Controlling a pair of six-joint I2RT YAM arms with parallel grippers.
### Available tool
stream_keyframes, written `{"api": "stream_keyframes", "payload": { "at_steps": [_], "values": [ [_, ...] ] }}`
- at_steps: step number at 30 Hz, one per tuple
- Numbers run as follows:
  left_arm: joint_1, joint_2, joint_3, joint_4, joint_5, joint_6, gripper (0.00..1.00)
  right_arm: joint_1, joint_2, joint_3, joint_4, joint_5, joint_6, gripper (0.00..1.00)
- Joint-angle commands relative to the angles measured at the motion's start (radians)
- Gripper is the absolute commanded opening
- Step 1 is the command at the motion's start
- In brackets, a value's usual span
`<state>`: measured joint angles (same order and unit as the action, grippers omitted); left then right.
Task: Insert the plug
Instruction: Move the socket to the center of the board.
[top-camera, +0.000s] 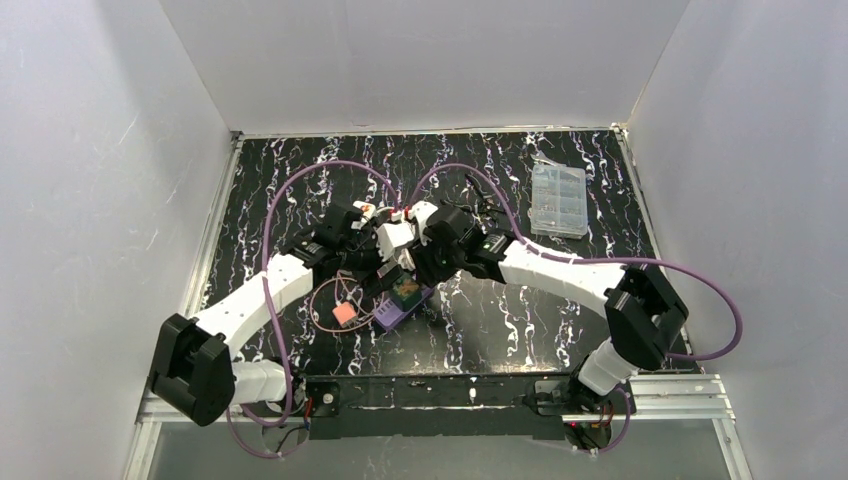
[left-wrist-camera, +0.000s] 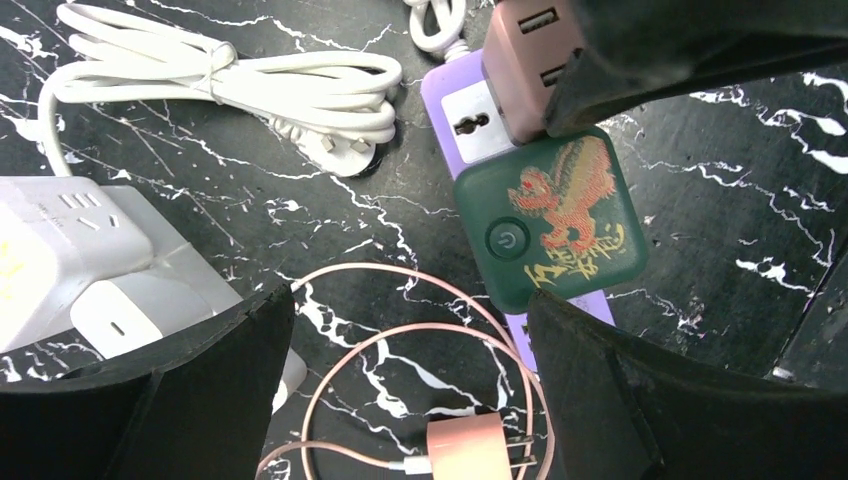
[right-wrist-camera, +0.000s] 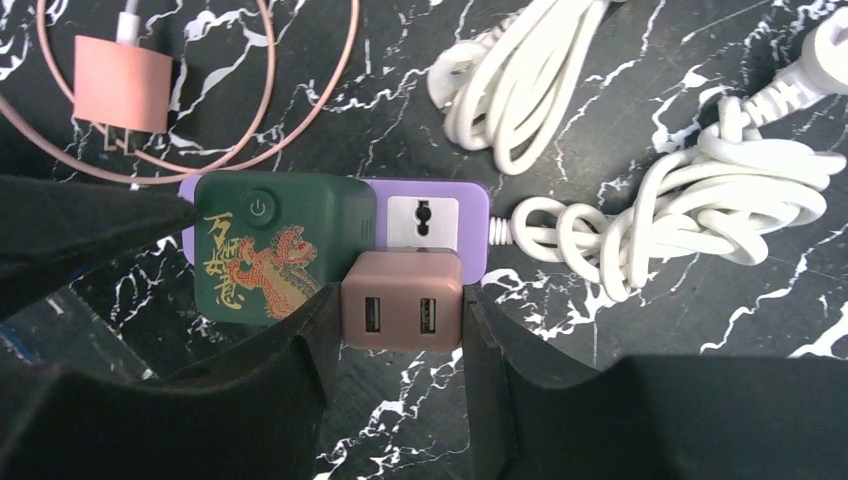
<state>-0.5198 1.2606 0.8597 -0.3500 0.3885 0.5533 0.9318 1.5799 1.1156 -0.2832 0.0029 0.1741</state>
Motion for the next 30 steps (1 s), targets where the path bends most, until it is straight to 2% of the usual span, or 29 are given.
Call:
{"api": "stream_keyframes", "payload": {
  "at_steps": [1, 3, 7, 11, 18, 23, 30],
  "values": [
    [-0.005, -0.051, 0.027, -0.066, -0.005, 0.028, 0.84, 0.039, -0.059, -0.017, 0.017, 0.007, 0.039, 0.01],
    [-0.006, -0.066, 0.061, -0.091, 0.058, -0.014, 0.85, 0.034, -0.08, -0.025, 0.013, 0.068, 0.021, 0.01],
    [-0.02, -0.082, 0.088, -0.105, 0.135, -0.059, 0.87, 0.017, -0.089, -0.018, 0.012, 0.077, 0.013, 0.01],
    [-0.098, -0.048, 0.099, -0.116, 0.064, -0.088, 0.87, -0.006, -0.099, -0.036, 0.022, 0.092, 0.003, 0.01],
    [-0.181, 0.096, 0.163, -0.153, -0.231, -0.203, 0.9, -0.085, -0.151, -0.069, 0.022, 0.101, -0.002, 0.01],
    [-0.191, 0.127, 0.203, -0.188, -0.238, -0.273, 0.93, -0.152, -0.197, -0.096, 0.027, 0.074, 0.007, 0.01],
    [-0.204, 0.139, 0.202, -0.242, -0.227, -0.295, 0.91, -0.19, -0.232, -0.108, 0.015, 0.064, 0.017, 0.01]
  ]
}}
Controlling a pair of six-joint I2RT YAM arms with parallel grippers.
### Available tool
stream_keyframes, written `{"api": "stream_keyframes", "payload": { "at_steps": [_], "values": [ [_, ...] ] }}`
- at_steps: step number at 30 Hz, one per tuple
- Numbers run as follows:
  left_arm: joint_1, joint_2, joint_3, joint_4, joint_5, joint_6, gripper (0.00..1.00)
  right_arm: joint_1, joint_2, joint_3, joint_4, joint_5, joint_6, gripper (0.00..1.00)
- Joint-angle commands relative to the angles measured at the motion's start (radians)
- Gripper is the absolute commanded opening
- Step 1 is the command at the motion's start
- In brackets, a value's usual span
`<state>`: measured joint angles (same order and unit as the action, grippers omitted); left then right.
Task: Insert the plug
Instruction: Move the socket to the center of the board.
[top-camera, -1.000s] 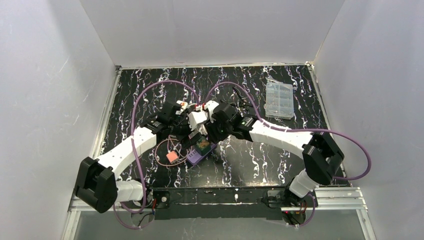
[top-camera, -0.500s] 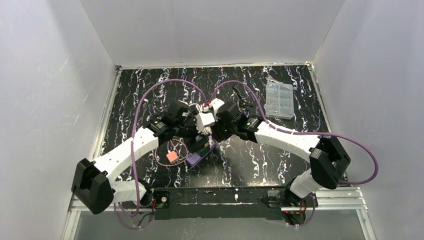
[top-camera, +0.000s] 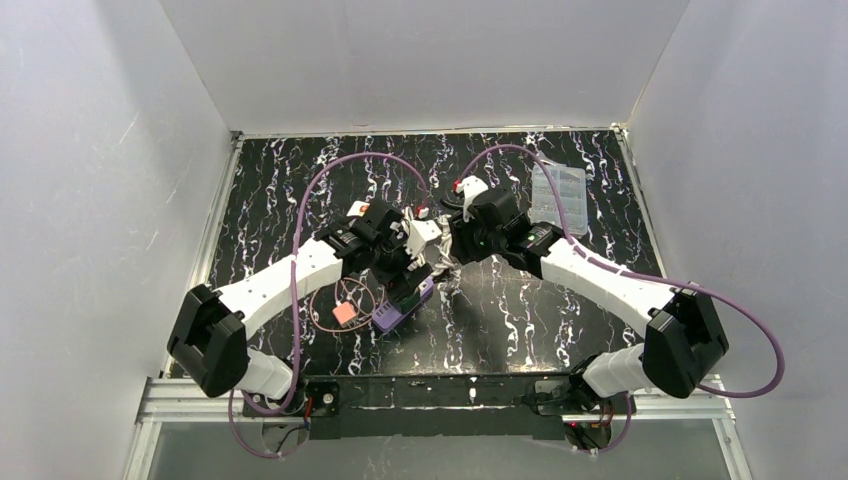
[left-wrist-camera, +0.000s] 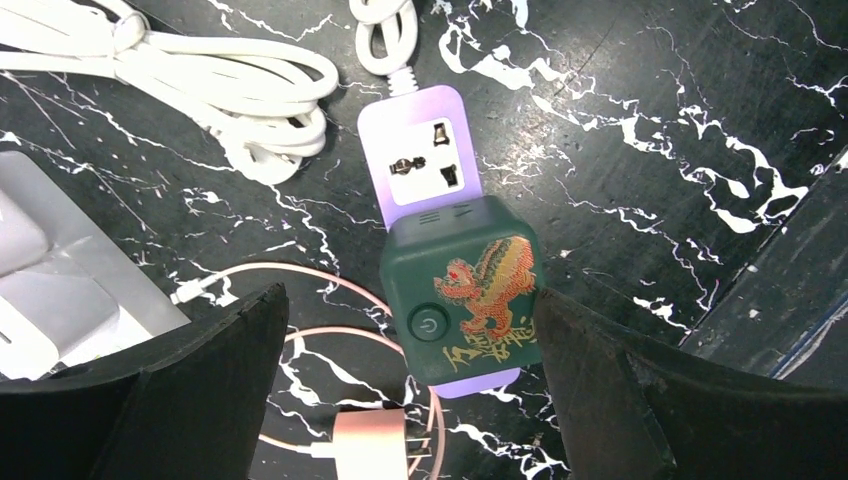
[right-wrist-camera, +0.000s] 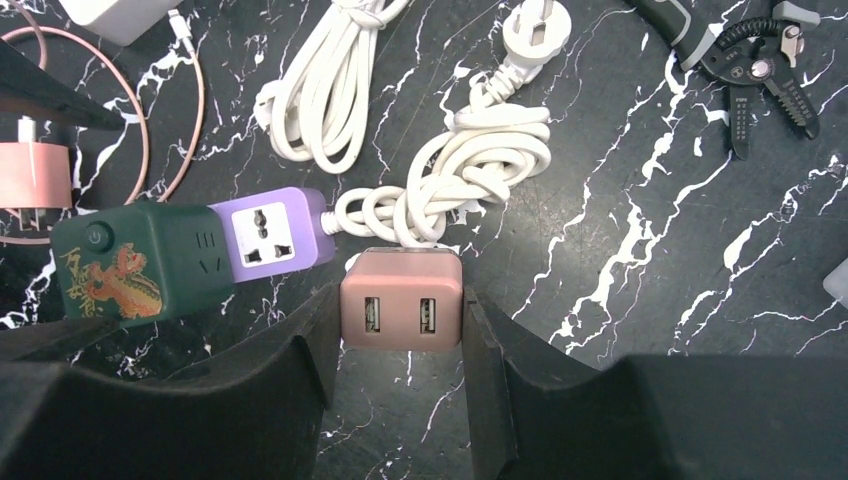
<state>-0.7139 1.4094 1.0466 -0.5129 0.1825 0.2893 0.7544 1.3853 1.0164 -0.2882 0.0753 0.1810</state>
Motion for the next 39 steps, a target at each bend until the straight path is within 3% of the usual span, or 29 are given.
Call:
{"api": "stream_keyframes", "payload": {
  "at_steps": [1, 7, 13, 21, 33, 39],
  "values": [
    [-0.009, -0.019, 0.019, -0.087, -0.01, -0.05, 0.92, -0.019, -0.042, -0.012, 0.018, -0.013, 0.013, 0.01],
    [-0.01, -0.043, 0.038, -0.092, 0.023, -0.147, 0.98, -0.051, -0.055, -0.029, 0.017, -0.028, 0.026, 0.01],
    [-0.014, -0.042, 0.014, -0.079, 0.028, -0.122, 0.98, -0.074, -0.072, -0.035, 0.004, -0.027, 0.035, 0.01],
    [-0.03, -0.037, -0.054, -0.085, 0.041, 0.045, 0.83, -0.126, -0.104, -0.034, -0.015, -0.035, 0.047, 0.01],
    [-0.032, 0.105, 0.033, -0.085, 0.106, 0.154, 0.49, -0.158, -0.142, -0.03, -0.035, -0.068, 0.064, 0.01],
    [-0.033, 0.158, 0.042, -0.103, 0.178, 0.255, 0.36, -0.164, -0.16, -0.039, -0.049, -0.065, 0.065, 0.01]
  ]
}}
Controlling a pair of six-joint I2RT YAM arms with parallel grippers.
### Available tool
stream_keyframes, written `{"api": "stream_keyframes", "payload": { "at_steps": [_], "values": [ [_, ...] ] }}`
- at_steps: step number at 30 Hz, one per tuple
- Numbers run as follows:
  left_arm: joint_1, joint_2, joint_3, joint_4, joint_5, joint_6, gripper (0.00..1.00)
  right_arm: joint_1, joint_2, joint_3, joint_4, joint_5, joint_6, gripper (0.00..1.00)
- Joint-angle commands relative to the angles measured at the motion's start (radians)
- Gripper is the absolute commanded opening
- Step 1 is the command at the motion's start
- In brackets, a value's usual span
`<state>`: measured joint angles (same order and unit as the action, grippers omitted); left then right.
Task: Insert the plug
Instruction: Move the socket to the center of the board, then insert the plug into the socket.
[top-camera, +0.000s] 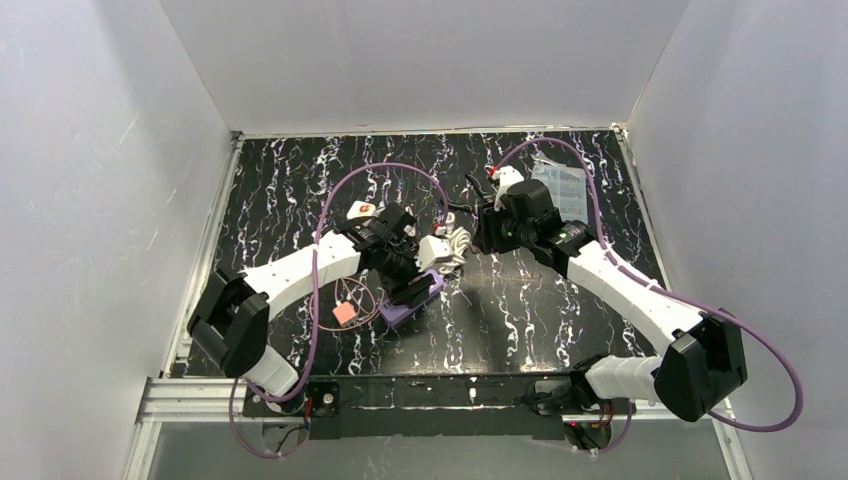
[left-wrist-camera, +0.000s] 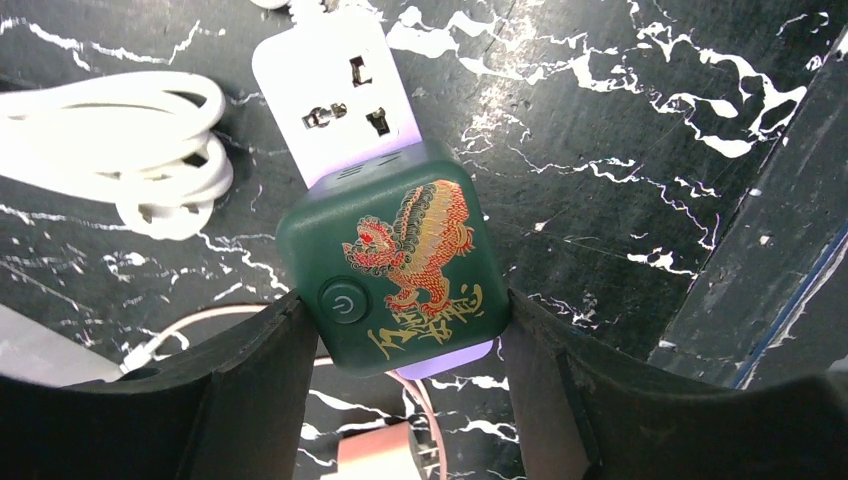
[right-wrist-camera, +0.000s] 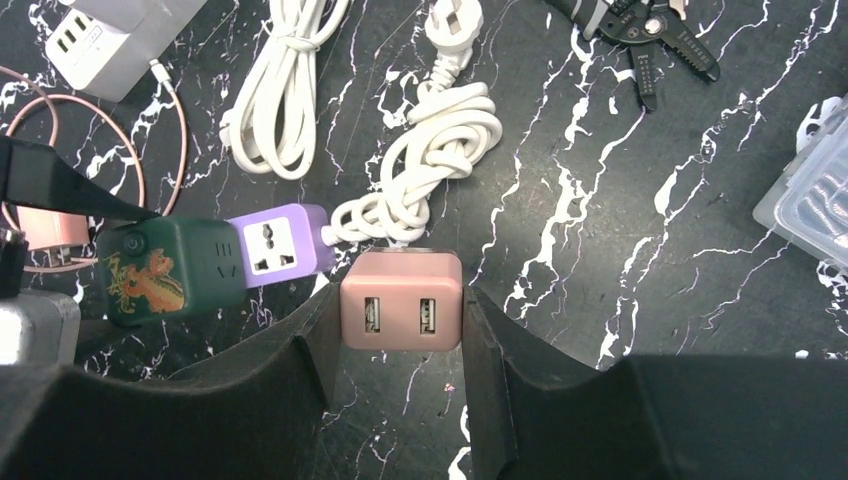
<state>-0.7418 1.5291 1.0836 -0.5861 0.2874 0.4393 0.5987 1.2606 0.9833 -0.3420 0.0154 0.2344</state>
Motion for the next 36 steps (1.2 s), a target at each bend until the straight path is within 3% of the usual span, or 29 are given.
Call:
{"api": "stream_keyframes", "payload": {
  "at_steps": [1, 6, 9, 13, 17, 18, 21, 28, 32, 36],
  "values": [
    [-0.005, 0.042, 0.002, -0.034, 0.088, 0.133, 0.35, -0.01, -0.04, -0.007, 0.002, -0.005, 0.012, 0.01],
    [-0.007, 0.049, -0.008, -0.107, 0.131, 0.332, 0.34, -0.011, -0.062, -0.026, -0.01, -0.008, 0.019, 0.01],
    [0.002, 0.022, -0.047, -0.128, 0.082, 0.47, 0.37, -0.011, -0.075, -0.04, -0.016, -0.009, 0.029, 0.01],
    [0.02, 0.004, -0.07, -0.083, 0.04, 0.527, 0.39, -0.011, -0.073, -0.065, -0.003, -0.07, 0.076, 0.01],
    [0.028, 0.039, -0.038, -0.022, -0.004, 0.481, 0.51, 0.025, -0.067, -0.08, 0.011, -0.05, 0.111, 0.01],
    [0.028, 0.039, -0.027, -0.019, -0.008, 0.457, 0.59, 0.041, -0.067, -0.074, 0.009, -0.034, 0.115, 0.01],
    [0.029, 0.005, -0.017, -0.014, -0.008, 0.411, 0.96, 0.097, -0.054, -0.053, 0.006, 0.02, 0.129, 0.01],
    [0.082, -0.202, 0.032, -0.076, 0.023, 0.274, 0.98, 0.305, 0.024, -0.004, 0.009, 0.183, 0.177, 0.01],
    [0.17, -0.345, 0.032, -0.121, 0.098, 0.192, 0.98, 0.372, 0.066, 0.012, 0.04, 0.236, 0.174, 0.01],
    [0.233, -0.463, 0.011, -0.161, 0.082, 0.18, 0.98, 0.411, 0.095, 0.011, 0.075, 0.295, 0.158, 0.01]
  ]
}}
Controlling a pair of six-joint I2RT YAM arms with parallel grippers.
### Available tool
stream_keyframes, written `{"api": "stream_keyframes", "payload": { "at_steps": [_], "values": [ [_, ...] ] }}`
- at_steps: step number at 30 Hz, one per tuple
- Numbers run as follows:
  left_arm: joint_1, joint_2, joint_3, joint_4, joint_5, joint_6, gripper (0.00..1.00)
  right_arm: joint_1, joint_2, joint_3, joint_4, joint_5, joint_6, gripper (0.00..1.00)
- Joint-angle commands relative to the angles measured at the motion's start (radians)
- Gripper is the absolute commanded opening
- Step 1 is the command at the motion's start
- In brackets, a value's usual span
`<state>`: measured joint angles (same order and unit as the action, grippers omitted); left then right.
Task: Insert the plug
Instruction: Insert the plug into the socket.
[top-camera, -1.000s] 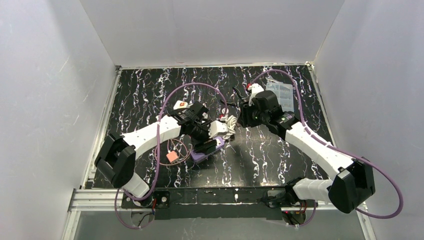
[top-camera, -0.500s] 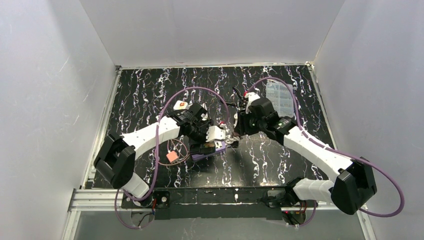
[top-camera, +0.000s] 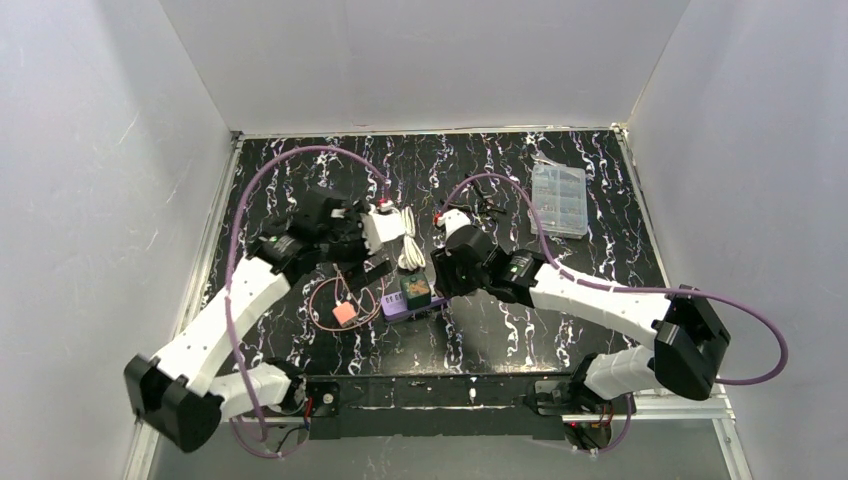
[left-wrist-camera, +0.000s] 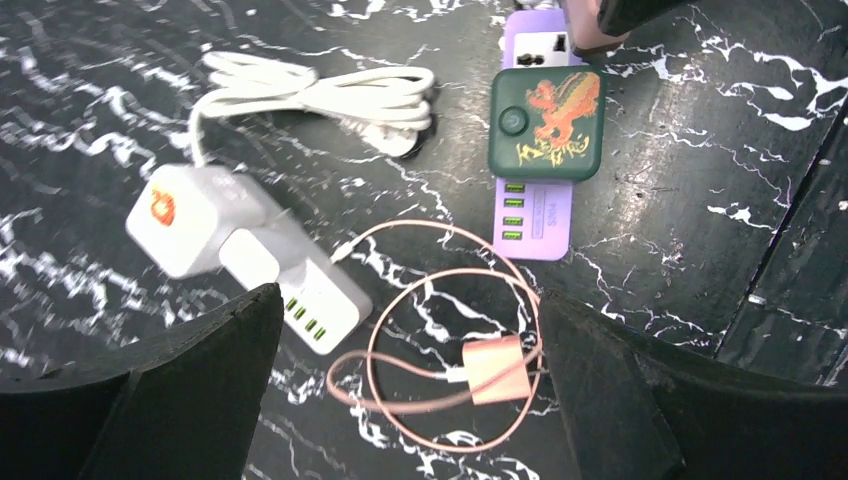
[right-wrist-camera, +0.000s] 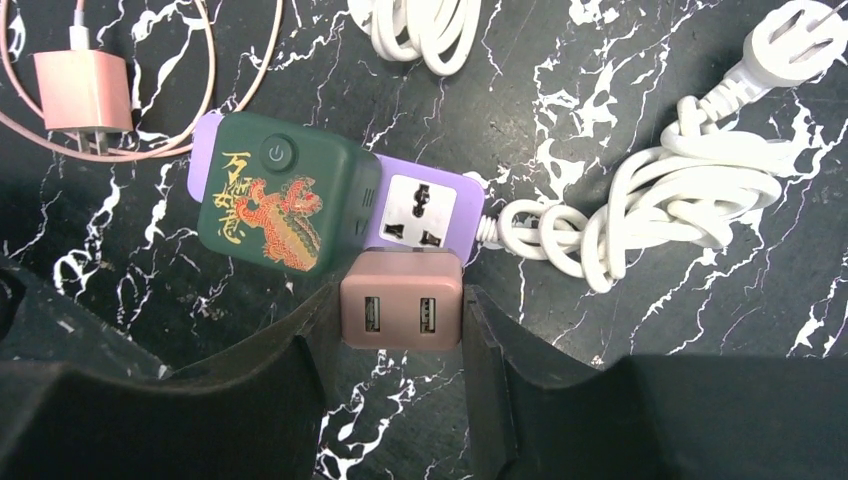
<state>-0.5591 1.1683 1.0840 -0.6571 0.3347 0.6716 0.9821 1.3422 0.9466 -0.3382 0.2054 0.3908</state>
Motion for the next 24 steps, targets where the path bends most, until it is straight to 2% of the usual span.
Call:
{"api": "stream_keyframes", "payload": {
  "at_steps": [1, 8, 24],
  "values": [
    [0.06, -0.117, 0.007, -0.102, 0.027, -0.057, 0.98, 0.036, 0.018, 0.044, 0.075, 0.122, -0.003, 0.01],
    [0.077, -0.147, -0.011, -0.133, 0.019, -0.067, 0.98, 0.043, 0.018, -0.01, 0.155, 0.13, -0.012, 0.01],
    [0.077, -0.014, 0.01, -0.086, 0.017, -0.059, 0.98, 0.043, 0.058, -0.058, 0.169, 0.085, 0.006, 0.01]
  ]
}}
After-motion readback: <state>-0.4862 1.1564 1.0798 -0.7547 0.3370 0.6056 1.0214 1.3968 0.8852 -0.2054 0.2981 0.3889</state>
